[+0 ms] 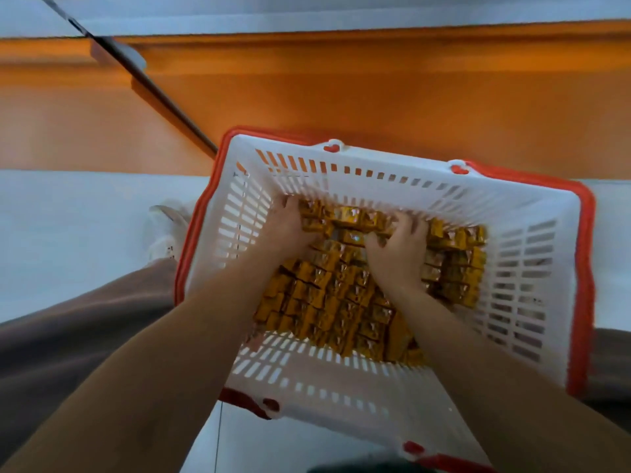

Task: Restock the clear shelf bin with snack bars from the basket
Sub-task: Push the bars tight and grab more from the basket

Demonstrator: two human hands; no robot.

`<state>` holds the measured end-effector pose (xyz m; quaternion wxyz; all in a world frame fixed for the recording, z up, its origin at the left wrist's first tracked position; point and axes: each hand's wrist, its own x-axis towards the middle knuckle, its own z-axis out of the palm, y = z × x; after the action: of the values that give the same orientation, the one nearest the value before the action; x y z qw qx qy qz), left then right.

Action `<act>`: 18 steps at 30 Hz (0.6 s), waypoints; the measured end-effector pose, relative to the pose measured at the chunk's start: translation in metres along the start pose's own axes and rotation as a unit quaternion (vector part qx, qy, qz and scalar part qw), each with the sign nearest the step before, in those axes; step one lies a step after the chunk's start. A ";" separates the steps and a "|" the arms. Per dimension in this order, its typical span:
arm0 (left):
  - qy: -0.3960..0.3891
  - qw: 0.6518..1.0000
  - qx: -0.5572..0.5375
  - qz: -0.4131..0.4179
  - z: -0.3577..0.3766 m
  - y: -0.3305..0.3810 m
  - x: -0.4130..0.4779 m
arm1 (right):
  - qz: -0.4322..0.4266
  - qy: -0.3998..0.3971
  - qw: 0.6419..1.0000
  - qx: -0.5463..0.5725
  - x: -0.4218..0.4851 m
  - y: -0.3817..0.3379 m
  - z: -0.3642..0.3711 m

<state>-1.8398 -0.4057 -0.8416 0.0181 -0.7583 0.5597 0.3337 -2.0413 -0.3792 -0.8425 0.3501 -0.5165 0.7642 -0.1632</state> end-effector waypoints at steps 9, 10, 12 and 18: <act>-0.019 0.999 0.027 0.020 0.013 -0.013 0.010 | 0.072 -0.055 0.996 0.002 0.016 0.000 0.010; -0.023 0.999 0.022 0.021 0.014 -0.013 0.010 | 0.068 -0.061 0.996 0.009 0.018 -0.001 0.009; -0.029 0.999 -0.020 0.019 0.017 -0.014 0.010 | 0.050 -0.069 0.996 -0.002 0.020 -0.001 0.009; -0.048 0.995 -0.086 0.034 0.018 -0.012 0.008 | -0.003 -0.053 0.998 0.023 0.022 -0.004 0.014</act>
<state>-1.8372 -0.4008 -0.8641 -0.0315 -0.7209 0.5525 0.4171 -2.0337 -0.3997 -0.8577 0.4014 -0.5187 0.7389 -0.1546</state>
